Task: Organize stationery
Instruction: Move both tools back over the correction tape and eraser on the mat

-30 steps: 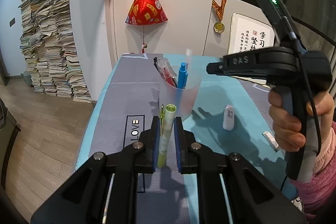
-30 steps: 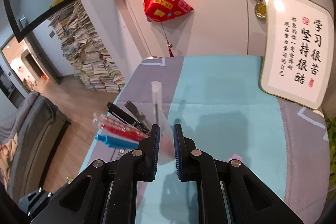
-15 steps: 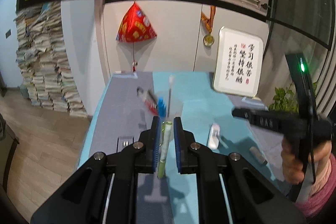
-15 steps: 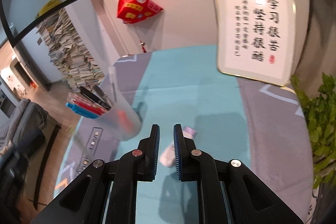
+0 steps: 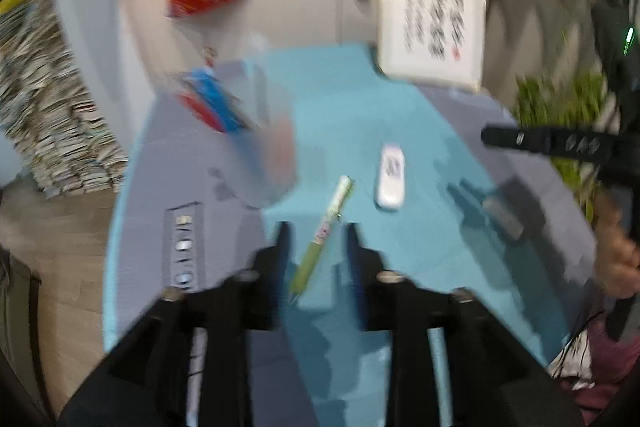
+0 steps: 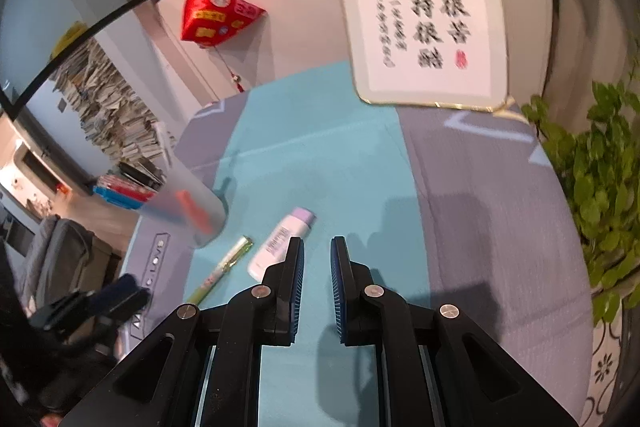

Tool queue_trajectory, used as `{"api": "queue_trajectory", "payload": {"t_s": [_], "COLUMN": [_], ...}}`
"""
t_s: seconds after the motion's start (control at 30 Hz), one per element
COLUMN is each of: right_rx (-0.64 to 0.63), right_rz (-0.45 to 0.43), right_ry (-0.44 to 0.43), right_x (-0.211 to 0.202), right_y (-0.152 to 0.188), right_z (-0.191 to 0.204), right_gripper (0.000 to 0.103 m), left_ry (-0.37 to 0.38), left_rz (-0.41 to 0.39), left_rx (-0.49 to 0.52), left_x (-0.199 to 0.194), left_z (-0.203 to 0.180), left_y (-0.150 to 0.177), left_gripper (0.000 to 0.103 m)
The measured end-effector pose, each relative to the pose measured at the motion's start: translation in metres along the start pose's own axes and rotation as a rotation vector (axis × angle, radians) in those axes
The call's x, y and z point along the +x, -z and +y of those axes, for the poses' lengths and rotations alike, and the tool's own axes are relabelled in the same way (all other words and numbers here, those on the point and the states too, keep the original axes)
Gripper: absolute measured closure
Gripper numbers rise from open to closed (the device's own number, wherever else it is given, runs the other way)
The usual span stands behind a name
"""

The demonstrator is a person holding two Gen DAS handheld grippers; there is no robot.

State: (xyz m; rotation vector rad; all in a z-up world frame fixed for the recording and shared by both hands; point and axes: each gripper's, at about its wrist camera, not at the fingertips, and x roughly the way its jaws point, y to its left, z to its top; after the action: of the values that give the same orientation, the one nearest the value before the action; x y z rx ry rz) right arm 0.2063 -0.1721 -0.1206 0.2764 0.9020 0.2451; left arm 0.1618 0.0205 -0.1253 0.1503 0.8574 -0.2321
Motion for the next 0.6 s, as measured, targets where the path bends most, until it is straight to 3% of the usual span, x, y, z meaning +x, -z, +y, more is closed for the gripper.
{"api": "queue_trajectory", "payload": {"t_s": [0.1,0.37,0.43,0.5,0.6], "right_rx": [0.019,0.106,0.145,0.174,0.201], "right_rz": [0.012,0.031,0.042,0.048,0.056], "right_ry": [0.017,0.095,0.105,0.108,0.104], "right_x": [-0.003,-0.016,-0.015,-0.014,-0.011], "right_y": [0.007,0.032,0.037,0.04,0.042], "right_z": [-0.013,-0.063,-0.075,-0.082,-0.087], "right_gripper": [0.09,0.09,0.09,0.09,0.09], "left_ry": [-0.027,0.002,0.014,0.02,0.004], "left_rz": [0.032,0.12,0.131,0.121,0.121], "left_rx": [0.064,0.127,0.137,0.157,0.19], "left_x": [0.024,0.076,0.082,0.084,0.085], "left_z": [-0.008,-0.01,-0.012,-0.015,-0.023], "left_y": [-0.005,-0.019,-0.019,-0.022,-0.021], "left_gripper": [0.063,0.067,0.073,0.09,0.094]}}
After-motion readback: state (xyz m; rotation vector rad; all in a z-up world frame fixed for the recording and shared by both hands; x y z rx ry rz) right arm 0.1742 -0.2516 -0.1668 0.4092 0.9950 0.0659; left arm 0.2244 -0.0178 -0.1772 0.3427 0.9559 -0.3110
